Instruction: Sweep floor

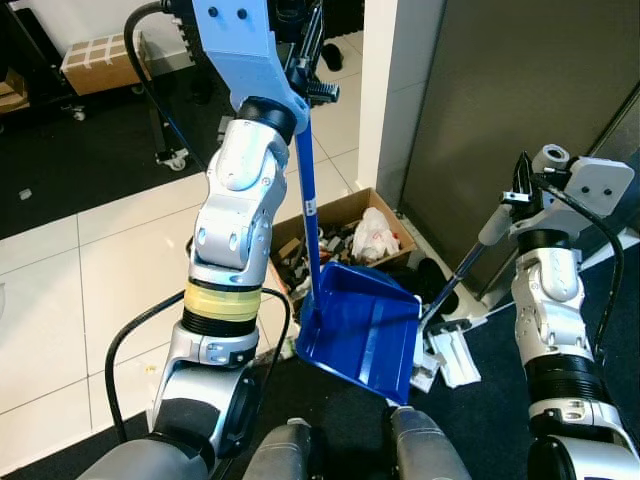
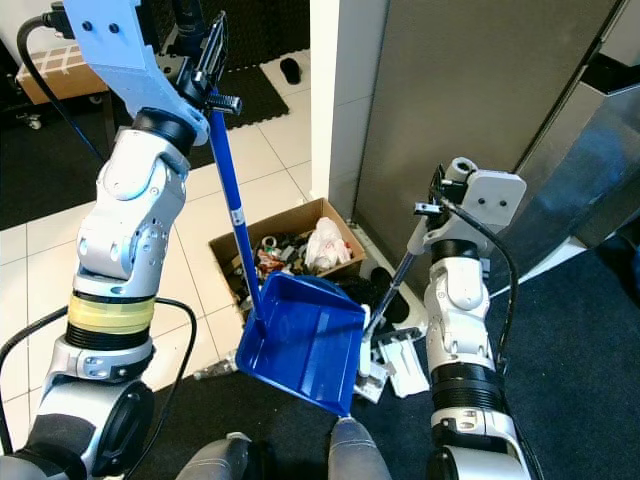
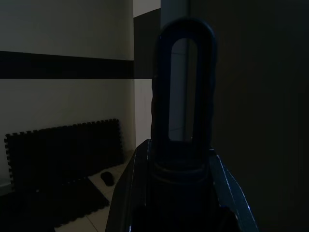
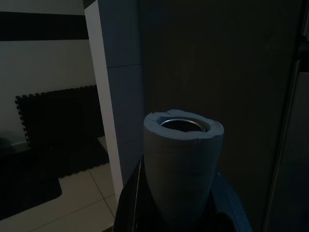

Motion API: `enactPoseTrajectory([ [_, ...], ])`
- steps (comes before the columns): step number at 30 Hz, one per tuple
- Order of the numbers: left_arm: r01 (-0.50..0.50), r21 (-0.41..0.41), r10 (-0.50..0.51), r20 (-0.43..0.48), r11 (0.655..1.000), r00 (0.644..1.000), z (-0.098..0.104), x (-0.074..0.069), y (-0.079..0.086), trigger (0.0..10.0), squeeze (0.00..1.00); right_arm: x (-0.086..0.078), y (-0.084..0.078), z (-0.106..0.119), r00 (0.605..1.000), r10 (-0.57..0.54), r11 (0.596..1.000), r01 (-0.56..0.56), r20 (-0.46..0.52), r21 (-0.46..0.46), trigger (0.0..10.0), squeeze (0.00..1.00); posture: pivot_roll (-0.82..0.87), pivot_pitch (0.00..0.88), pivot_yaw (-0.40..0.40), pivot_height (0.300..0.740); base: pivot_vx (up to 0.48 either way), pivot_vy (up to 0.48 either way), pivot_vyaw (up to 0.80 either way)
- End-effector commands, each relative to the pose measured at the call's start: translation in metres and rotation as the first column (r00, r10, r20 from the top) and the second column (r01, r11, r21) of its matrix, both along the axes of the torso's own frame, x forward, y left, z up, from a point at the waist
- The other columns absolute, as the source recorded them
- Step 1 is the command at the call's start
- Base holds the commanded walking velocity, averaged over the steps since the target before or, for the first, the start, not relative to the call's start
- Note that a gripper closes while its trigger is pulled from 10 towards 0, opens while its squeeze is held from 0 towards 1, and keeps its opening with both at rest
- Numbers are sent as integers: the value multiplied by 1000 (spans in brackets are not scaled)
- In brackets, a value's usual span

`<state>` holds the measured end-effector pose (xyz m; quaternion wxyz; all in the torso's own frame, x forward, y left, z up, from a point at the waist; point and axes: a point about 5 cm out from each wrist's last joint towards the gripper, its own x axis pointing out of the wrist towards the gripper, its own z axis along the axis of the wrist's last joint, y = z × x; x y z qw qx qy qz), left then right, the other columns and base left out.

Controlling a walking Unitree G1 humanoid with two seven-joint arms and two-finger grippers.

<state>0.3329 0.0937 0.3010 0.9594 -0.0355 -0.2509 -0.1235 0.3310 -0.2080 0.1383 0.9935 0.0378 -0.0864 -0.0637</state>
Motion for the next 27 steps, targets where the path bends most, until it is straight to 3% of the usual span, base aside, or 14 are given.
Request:
enactPoseTrajectory([
  [1,10,-4,-10,16,1000,1000,2,-2,-2,10000,0,1,0,9,999,-2,1000,1,53,5,10000,0,-105,9,28,740,0,0,0],
  [17,-24,-8,24,13,1000,1000,-2,-4,3,10000,0,8,7,12,998,27,1000,-28,54,10,10000,0,-73,0,3,740,0,0,0],
  [27,-19,-11,19,10,1000,1000,-3,-3,1,10000,0,7,0,12,998,18,1000,-18,53,5,10000,0,-81,2,0,740,0,0,0],
])
